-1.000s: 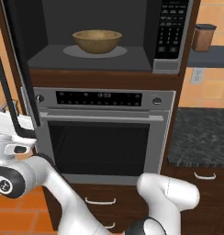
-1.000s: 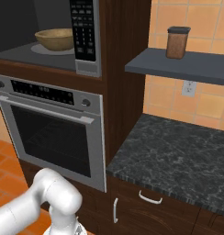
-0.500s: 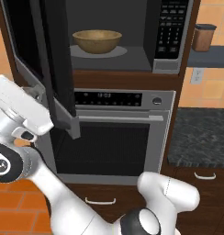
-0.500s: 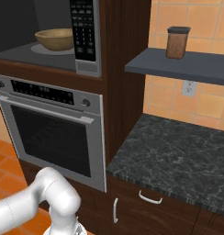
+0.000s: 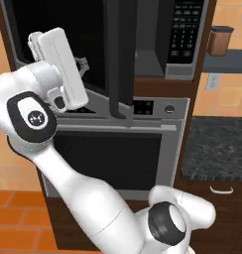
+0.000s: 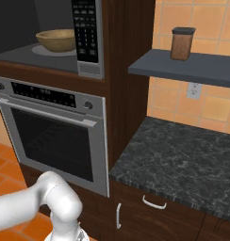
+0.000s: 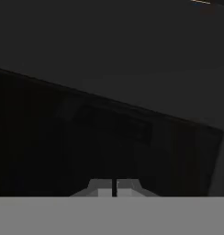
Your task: Open the microwave, place the bowl with waffle inside the microwave, then close the microwave door and turn it on.
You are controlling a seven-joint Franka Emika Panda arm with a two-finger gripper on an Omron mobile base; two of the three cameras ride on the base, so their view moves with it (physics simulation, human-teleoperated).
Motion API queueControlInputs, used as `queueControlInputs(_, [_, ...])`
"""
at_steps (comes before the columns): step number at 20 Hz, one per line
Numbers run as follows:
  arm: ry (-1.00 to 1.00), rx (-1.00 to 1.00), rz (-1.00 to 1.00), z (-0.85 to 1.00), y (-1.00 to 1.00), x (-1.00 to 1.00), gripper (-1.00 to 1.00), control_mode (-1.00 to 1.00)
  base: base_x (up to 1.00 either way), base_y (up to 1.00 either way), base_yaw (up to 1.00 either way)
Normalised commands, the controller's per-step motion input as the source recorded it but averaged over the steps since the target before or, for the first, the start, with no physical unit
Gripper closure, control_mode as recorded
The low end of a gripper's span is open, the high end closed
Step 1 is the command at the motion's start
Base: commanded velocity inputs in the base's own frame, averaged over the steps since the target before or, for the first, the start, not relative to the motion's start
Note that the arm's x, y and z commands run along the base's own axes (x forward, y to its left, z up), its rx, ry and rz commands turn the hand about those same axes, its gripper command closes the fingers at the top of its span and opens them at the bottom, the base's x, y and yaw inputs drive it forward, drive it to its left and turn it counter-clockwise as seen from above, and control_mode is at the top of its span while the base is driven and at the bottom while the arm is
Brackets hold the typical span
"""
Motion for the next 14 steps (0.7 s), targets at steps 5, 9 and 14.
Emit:
queueControlInputs(5, [0.08, 0.32, 0.21, 0.0, -1.0, 0.91, 1.0, -1.0, 0.0, 0.0, 0.0])
queueControlInputs(9, [0.06, 0.28, 0.21, 0.0, -1.0, 1.0, 1.0, -1.0, 0.0, 0.0, 0.0])
queueControlInputs(14, [0.1, 0.23, 0.2, 0.0, -0.99, 1.0, 1.0, -1.0, 0.0, 0.0, 0.0])
